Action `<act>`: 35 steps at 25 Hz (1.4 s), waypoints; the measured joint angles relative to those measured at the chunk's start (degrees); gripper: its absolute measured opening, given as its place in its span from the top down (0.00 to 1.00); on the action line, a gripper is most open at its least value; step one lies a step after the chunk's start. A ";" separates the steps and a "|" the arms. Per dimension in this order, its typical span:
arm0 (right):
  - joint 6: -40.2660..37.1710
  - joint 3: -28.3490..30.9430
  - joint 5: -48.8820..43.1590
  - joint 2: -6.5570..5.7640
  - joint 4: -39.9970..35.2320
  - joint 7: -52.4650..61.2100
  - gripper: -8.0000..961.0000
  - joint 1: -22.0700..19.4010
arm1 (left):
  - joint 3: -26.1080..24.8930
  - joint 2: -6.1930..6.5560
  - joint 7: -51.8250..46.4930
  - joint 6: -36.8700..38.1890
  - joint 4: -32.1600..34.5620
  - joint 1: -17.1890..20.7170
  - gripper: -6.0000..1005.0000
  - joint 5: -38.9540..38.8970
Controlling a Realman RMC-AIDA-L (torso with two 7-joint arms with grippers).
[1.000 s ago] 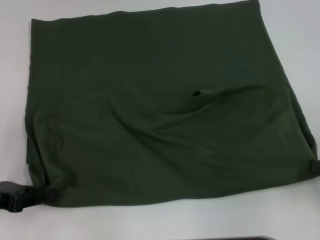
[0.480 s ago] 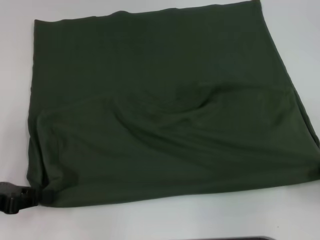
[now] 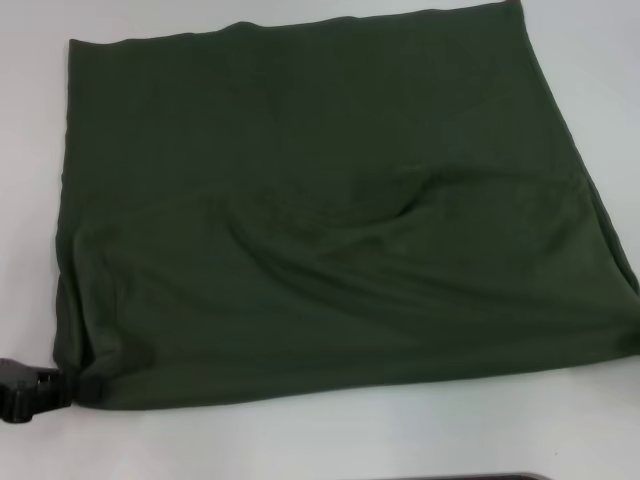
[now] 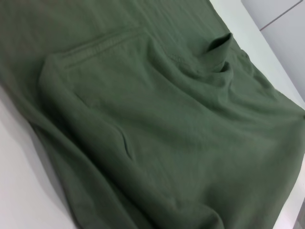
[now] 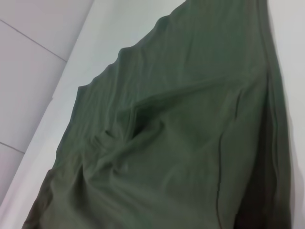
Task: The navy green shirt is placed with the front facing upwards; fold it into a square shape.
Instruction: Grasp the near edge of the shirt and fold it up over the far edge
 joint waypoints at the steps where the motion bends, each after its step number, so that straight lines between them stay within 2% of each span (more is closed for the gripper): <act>1: -0.02 0.04 0.03 0.00 0.00 -0.04 0.96 0.26 | -0.14 0.00 0.02 -0.04 -0.02 -0.21 0.94 -0.07; 4: -0.07 0.04 0.14 0.05 0.00 -0.02 0.96 1.43 | -0.98 -0.19 0.35 -0.05 -0.05 -1.00 0.94 -0.15; 12: -0.33 0.04 0.21 0.06 0.09 0.64 0.96 6.58 | -7.89 -0.85 2.08 1.41 0.16 -4.26 0.94 -0.50; 19: -0.17 -0.02 0.11 -0.24 -0.45 3.51 0.96 11.64 | -9.00 -1.06 1.82 0.00 0.25 -6.75 0.94 -3.84; 25: 2.44 -0.19 0.22 -1.47 -0.51 6.78 0.96 16.85 | -9.77 -1.57 -0.63 -6.79 1.12 -12.00 0.94 -4.74; 28: 4.99 -0.48 0.11 -1.71 -0.52 8.24 0.96 19.50 | -9.66 -1.72 -2.38 -11.22 1.69 -14.72 0.94 -4.78; 33: 10.80 -2.03 -0.01 -1.59 0.10 10.33 0.96 23.50 | -9.82 -2.20 -4.79 -17.61 3.40 -19.58 0.94 -4.85; 35: 14.63 -4.02 -0.01 -1.05 0.24 11.31 0.96 24.89 | -9.59 -2.65 -5.61 -20.25 3.48 -21.00 0.94 -4.86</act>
